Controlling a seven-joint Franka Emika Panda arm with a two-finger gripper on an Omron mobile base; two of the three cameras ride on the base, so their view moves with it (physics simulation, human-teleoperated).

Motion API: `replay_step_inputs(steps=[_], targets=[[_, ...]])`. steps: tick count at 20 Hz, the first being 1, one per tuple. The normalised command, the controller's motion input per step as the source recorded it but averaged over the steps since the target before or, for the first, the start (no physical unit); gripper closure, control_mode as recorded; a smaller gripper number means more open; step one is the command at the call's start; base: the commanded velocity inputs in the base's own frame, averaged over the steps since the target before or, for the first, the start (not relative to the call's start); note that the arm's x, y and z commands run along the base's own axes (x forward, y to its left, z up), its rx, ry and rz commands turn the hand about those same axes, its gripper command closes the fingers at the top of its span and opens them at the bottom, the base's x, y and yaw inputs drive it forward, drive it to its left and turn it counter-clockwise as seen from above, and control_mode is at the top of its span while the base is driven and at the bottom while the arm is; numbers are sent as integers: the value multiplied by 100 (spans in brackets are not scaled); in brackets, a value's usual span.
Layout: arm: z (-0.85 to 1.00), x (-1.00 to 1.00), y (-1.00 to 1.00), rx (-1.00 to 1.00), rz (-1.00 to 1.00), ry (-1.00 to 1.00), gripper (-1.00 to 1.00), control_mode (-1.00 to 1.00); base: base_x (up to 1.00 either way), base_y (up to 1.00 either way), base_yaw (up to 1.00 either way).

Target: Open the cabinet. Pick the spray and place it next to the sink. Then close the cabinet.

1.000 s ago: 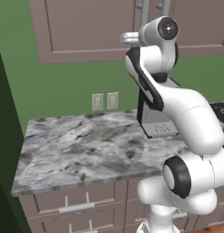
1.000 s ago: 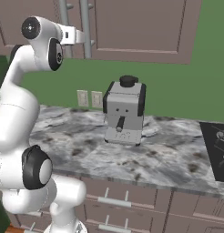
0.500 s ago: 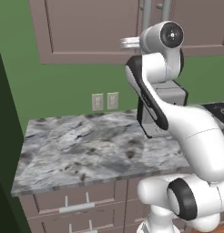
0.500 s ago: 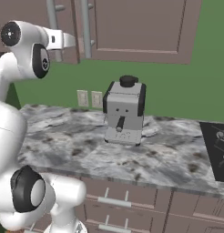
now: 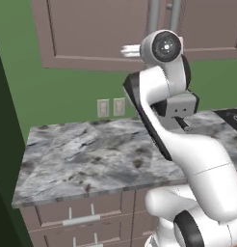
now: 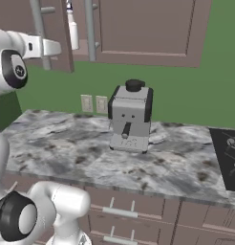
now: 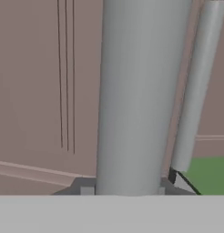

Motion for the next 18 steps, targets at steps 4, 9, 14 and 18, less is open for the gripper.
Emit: replay_step_inputs(steps=[4, 9, 14, 18], targets=[[9, -46, 58, 0, -15, 1, 100, -100, 0, 0, 0], [8, -40, 57, 0, -16, 0, 100, -100, 0, 0, 0], [8, -35, 60, 0, -20, 0, 100, -100, 0, 0, 0], [5, -28, 54, 0, -19, 0, -100, -100, 0, 0, 0]])
